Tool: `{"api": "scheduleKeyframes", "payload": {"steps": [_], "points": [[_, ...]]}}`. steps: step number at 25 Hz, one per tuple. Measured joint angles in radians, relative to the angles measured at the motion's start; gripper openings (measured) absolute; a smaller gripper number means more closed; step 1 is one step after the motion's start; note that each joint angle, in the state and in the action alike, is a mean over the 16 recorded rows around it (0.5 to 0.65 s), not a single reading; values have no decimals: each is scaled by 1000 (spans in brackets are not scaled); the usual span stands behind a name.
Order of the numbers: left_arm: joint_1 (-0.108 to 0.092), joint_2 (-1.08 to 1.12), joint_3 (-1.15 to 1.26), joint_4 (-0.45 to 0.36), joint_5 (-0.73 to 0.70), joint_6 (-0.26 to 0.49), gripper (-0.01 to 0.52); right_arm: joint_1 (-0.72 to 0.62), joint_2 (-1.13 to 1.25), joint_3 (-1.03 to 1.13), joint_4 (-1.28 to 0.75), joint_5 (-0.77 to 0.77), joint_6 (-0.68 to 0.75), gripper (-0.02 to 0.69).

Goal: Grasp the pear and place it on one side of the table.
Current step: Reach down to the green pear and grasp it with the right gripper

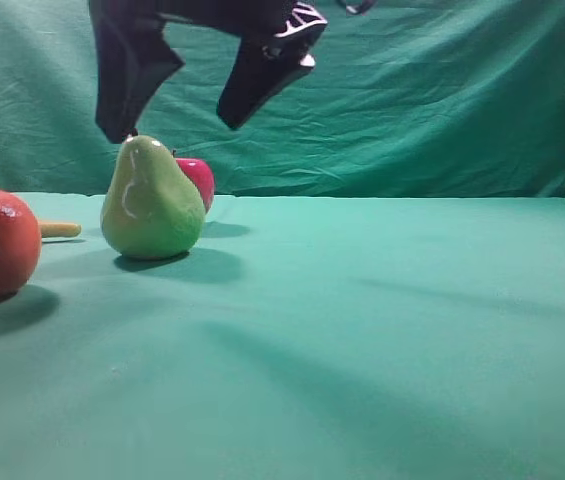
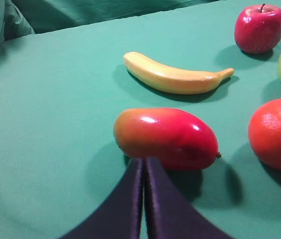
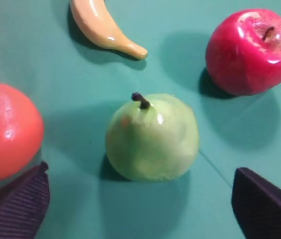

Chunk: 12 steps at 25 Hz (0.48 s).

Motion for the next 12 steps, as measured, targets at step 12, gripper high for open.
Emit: {"api": "scheduleKeyframes", "payload": {"steps": [12], "points": [[0,0,0,0,0,0,0,-26,176,-120,-2,-32,-2,579]]}}
